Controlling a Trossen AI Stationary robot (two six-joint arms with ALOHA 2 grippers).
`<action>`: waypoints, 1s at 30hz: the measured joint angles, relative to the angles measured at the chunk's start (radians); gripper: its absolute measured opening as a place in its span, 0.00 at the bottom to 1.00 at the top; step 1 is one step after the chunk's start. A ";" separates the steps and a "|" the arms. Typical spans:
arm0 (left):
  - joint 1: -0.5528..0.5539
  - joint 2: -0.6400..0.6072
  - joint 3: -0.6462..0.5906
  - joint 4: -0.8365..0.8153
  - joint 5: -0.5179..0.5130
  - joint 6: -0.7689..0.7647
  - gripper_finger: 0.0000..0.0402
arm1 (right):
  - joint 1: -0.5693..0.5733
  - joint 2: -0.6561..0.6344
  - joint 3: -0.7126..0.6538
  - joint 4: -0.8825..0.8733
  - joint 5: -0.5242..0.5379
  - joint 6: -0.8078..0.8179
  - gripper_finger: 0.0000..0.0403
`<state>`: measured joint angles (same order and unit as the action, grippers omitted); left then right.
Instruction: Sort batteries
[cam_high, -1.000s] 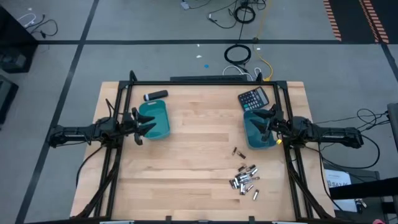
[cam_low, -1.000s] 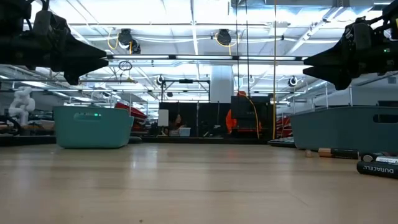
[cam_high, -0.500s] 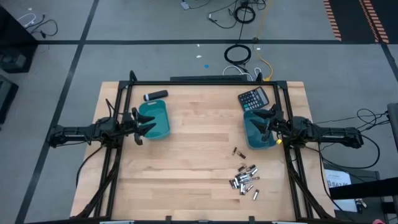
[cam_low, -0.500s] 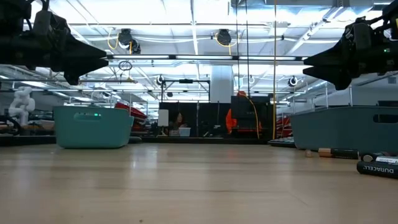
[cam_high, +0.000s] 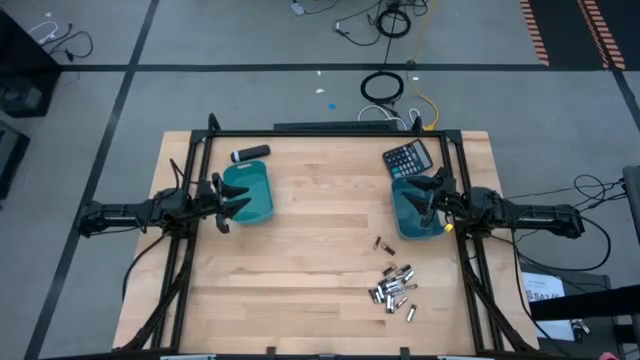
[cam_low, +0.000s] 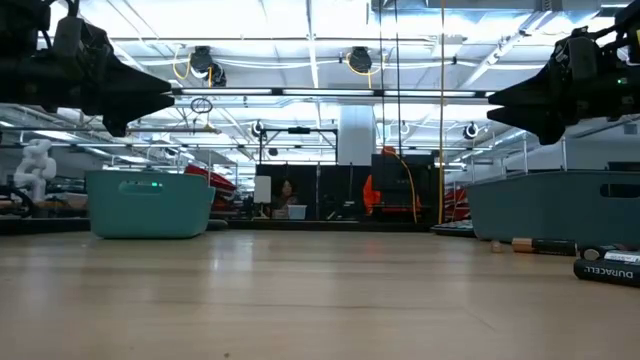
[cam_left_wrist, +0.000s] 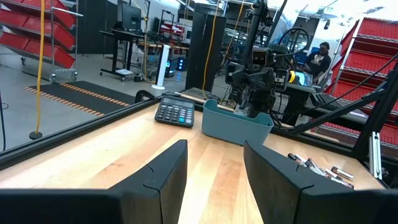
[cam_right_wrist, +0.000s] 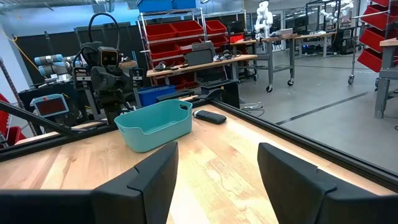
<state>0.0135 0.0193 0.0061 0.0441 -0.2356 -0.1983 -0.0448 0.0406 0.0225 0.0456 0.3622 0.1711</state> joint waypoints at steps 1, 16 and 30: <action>0.000 0.000 0.000 0.000 0.000 0.000 0.42 | 0.000 0.000 0.000 0.000 0.000 0.000 0.53; 0.000 0.000 0.000 0.000 0.000 0.000 0.42 | 0.000 0.000 0.000 0.000 0.000 0.000 0.53; 0.000 0.000 0.000 0.000 0.000 0.000 0.42 | 0.000 0.000 0.000 0.003 0.000 0.029 0.53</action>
<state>0.0132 0.0193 0.0059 0.0441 -0.2356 -0.1985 -0.0444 0.0405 0.0223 0.0483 0.3618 0.1997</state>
